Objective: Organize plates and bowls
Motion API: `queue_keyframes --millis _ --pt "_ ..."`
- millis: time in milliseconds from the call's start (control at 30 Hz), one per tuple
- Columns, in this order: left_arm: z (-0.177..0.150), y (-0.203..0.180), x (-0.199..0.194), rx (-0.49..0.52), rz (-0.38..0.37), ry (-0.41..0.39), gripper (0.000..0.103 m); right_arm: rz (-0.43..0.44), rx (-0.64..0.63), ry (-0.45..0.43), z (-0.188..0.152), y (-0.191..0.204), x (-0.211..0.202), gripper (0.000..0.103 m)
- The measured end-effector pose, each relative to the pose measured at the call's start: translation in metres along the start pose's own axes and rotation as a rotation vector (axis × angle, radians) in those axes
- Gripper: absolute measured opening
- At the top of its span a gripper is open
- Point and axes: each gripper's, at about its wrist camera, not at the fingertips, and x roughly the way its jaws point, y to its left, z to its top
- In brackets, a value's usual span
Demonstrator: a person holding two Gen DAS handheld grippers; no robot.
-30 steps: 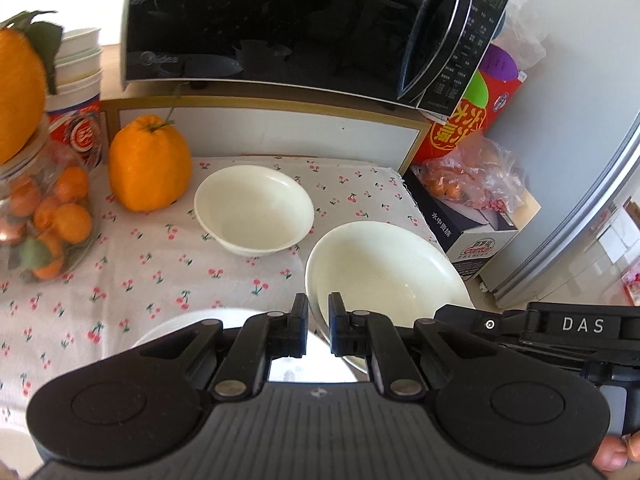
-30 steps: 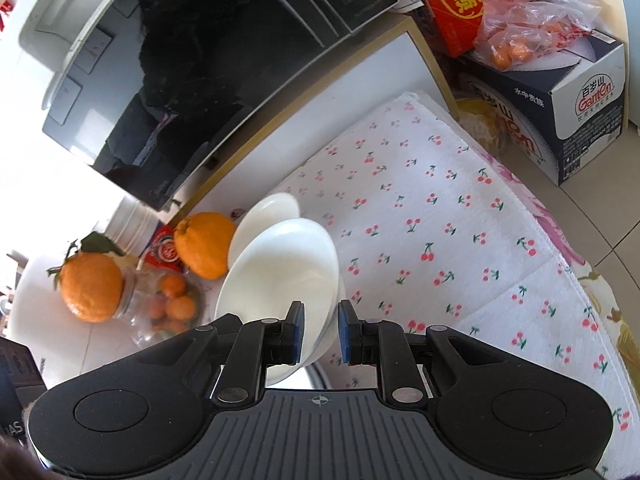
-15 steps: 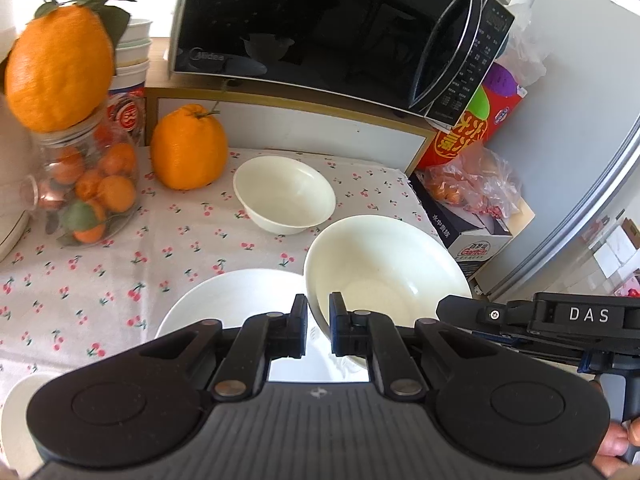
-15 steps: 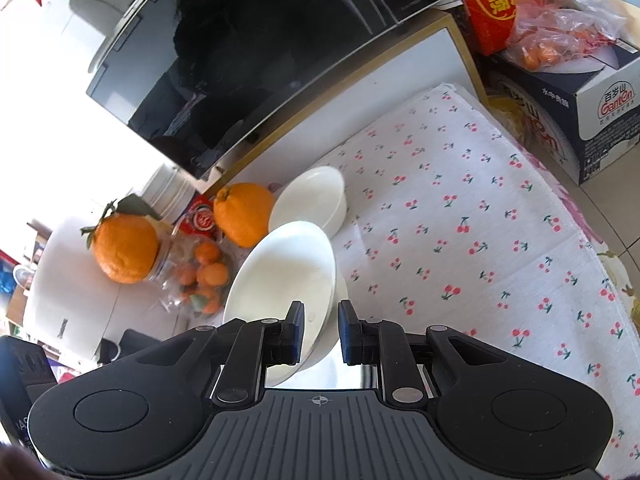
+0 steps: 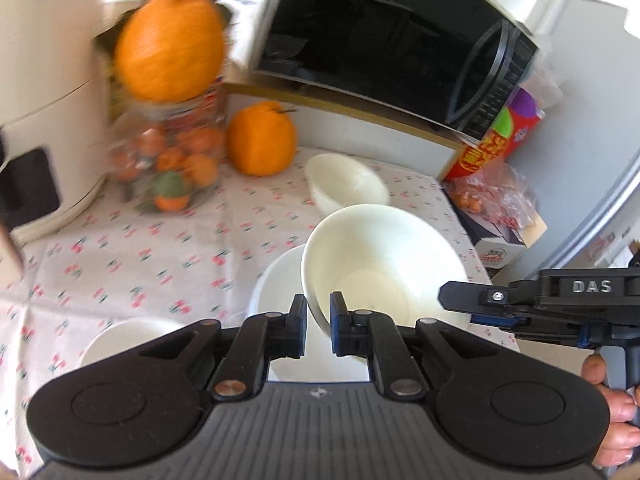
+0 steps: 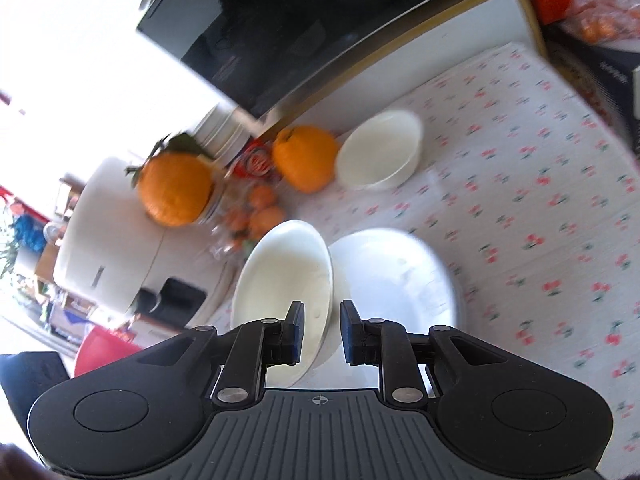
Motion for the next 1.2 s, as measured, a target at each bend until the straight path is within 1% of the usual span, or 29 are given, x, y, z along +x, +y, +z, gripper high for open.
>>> queue_keyframes --millis 67,167,367,533,767,900,1200 --pt "0.0 0.009 -0.004 -0.025 0.016 0.006 0.01 0.018 -0.014 0.02 -0.004 0.009 0.006 0.02" --pt "0.001 0.016 -0.013 -0.021 0.02 -0.006 0.01 0.013 -0.043 0.025 -0.009 0.022 0.013 0.021" --pt "-0.002 0.046 -0.029 -0.049 0.027 -0.007 0.01 0.082 -0.002 0.078 -0.015 0.035 0.029 0.021" --pt "-0.008 0.066 -0.037 -0.061 0.051 0.017 0.011 0.11 -0.016 0.135 -0.024 0.047 0.045 0.021" --pt "-0.017 0.084 -0.049 -0.066 0.082 0.031 0.011 0.109 -0.076 0.197 -0.039 0.065 0.061 0.021" --pt "-0.021 0.089 -0.054 -0.057 0.102 0.042 0.011 0.093 -0.094 0.229 -0.048 0.071 0.07 0.021" --pt "-0.028 0.092 -0.052 0.016 0.173 0.078 0.011 0.058 -0.14 0.301 -0.068 0.079 0.086 0.021"
